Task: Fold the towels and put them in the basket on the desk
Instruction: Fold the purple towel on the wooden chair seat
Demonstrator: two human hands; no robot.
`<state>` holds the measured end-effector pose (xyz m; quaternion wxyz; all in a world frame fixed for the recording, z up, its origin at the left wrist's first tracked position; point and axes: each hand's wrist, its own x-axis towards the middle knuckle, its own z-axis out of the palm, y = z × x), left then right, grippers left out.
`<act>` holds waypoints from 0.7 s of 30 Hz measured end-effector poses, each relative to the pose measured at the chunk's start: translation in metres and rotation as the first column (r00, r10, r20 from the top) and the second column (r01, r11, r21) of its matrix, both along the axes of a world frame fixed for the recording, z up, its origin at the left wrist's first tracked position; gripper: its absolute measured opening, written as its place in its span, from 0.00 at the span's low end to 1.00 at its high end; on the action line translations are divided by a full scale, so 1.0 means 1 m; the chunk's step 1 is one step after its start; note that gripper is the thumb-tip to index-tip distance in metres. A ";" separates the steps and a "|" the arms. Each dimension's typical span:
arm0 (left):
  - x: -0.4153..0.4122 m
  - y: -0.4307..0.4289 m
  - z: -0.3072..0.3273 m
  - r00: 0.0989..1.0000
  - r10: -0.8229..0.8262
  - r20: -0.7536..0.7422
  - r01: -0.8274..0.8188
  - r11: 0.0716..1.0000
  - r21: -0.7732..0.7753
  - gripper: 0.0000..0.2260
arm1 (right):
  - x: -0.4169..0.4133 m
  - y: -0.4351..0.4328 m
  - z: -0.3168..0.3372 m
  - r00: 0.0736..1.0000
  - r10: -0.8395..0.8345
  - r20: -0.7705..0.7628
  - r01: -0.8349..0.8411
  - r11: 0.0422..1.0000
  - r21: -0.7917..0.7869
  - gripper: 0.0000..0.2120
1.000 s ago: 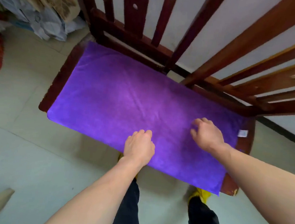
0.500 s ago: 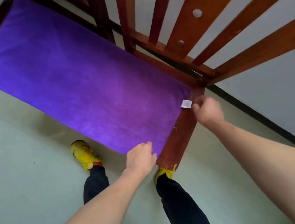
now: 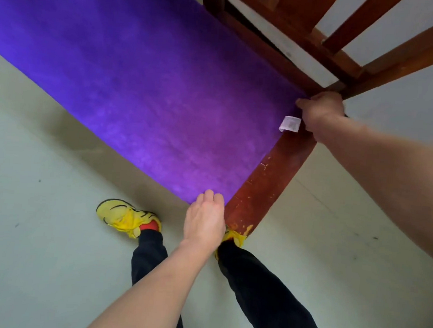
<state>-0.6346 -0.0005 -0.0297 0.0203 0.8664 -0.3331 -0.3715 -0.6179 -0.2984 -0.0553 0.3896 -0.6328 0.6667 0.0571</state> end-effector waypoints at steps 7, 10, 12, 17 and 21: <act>0.014 0.005 0.027 0.990 0.142 -0.024 -0.142 0.989 -0.026 0.06 | -0.006 0.006 0.040 0.975 -0.158 0.156 0.165 0.986 -0.029 0.09; 0.027 0.023 0.051 0.979 0.198 -0.053 -0.203 0.974 -0.096 0.04 | 0.010 0.020 0.071 0.964 -0.144 0.223 0.162 0.985 -0.064 0.10; 0.040 0.037 0.066 0.974 0.222 -0.045 -0.226 0.961 -0.160 0.06 | 0.025 0.028 0.090 0.952 -0.149 0.267 0.177 0.981 -0.084 0.11; 0.100 0.073 0.107 0.947 0.321 -0.012 -0.309 0.902 -0.303 0.09 | 0.090 0.056 0.144 0.931 -0.114 0.347 0.157 0.983 -0.098 0.13; 0.159 0.097 0.130 0.918 0.395 0.017 -0.358 0.848 -0.392 0.09 | 0.153 0.081 0.176 0.904 -0.134 0.407 0.184 0.979 -0.088 0.15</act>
